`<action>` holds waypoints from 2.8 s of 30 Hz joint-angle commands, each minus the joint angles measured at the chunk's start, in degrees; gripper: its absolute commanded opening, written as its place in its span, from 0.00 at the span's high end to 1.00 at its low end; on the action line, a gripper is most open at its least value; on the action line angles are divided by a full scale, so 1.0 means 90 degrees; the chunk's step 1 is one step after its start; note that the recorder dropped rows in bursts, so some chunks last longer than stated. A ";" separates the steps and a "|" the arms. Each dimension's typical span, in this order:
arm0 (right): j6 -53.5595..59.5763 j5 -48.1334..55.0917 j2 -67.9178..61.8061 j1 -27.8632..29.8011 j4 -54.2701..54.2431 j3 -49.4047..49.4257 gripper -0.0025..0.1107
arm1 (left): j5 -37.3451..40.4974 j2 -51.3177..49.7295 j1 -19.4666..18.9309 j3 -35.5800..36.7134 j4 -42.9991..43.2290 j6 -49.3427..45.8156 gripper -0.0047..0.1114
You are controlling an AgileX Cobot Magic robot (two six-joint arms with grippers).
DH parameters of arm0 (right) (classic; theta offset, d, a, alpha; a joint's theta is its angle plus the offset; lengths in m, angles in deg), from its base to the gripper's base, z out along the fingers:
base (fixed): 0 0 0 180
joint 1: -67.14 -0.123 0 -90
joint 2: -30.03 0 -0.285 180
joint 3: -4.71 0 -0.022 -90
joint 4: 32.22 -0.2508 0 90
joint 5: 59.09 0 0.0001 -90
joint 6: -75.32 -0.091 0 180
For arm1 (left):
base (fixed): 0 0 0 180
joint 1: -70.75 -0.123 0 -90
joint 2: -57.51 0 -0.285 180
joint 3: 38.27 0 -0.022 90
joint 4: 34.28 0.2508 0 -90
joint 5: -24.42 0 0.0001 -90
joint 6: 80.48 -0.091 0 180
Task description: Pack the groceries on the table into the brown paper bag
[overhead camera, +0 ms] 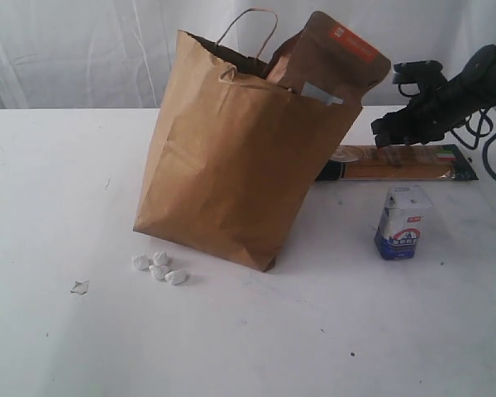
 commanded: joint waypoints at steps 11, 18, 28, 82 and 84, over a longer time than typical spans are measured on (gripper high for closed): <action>-0.0144 0.2693 -0.0086 0.0002 0.0049 -0.0014 0.58 | -0.0194 0.0047 0.0007 0.0022 0.0061 -0.0290 0.96; -0.0175 0.3099 0.0034 0.0002 -0.0007 -0.0089 0.58 | -0.0211 0.0047 0.0007 0.0022 0.0061 -0.0290 0.96; 0.2751 0.3194 0.0882 -0.0439 -0.0212 -0.0236 0.47 | -0.0622 0.0047 0.0007 0.0022 0.0061 -0.0471 0.96; 0.1485 0.2278 0.0408 -0.0976 0.2510 -0.0213 0.98 | 0.4516 0.0462 0.1683 0.2193 0.0061 0.0985 0.96; 0.1211 0.2479 0.0760 -0.0570 0.1998 -0.0213 0.98 | 0.4582 0.0748 0.1683 0.2193 0.0061 0.0985 0.96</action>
